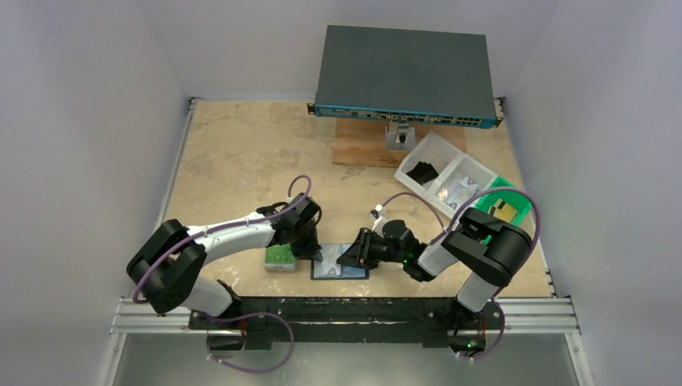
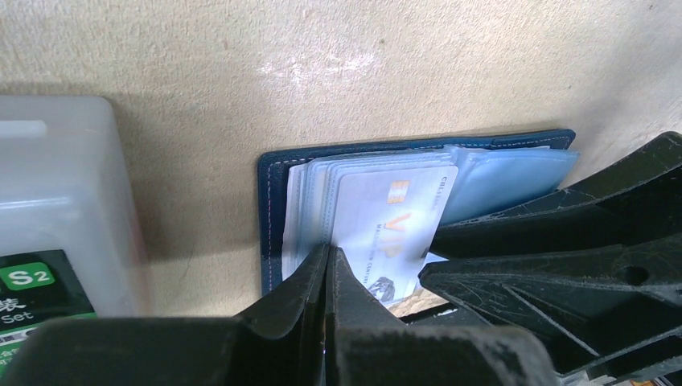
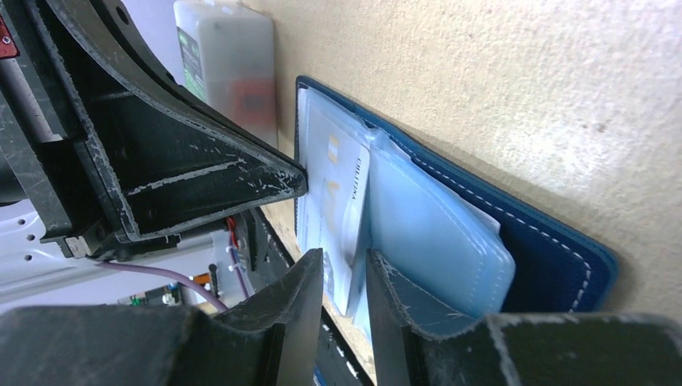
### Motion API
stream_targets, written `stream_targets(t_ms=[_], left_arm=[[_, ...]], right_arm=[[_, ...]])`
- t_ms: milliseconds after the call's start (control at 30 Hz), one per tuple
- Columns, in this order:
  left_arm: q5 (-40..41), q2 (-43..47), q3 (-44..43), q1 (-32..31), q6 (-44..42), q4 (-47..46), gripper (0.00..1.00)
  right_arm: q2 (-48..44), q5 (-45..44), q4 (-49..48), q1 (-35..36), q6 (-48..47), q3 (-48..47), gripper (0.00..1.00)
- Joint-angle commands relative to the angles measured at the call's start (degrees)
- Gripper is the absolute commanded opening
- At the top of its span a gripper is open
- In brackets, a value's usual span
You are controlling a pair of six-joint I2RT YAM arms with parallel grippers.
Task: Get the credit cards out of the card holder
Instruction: Remove the credit card from the card holder.
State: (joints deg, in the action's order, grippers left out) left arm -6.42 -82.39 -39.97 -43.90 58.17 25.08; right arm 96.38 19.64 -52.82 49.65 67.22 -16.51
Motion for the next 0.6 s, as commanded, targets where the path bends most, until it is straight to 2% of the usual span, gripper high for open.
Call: stream_targets(t_ms=[0, 233, 567], left_arm=[[6.2, -3.1, 3.8, -0.2, 0.0, 4.5, 0.00], [5.9, -3.4, 3.8, -0.2, -0.1, 4.2, 0.00], [5.4, -3.4, 3.7, -0.2, -0.2, 3.9, 0.00]], right_arm=[[-0.2, 1.3, -2.6, -0.9, 1.2, 1.4, 0.26], [1.1, 2.0, -3.8, -1.1, 1.1, 0.9, 0.17], [6.1, 3.4, -8.6, -1.1, 2.5, 0.5, 0.17]])
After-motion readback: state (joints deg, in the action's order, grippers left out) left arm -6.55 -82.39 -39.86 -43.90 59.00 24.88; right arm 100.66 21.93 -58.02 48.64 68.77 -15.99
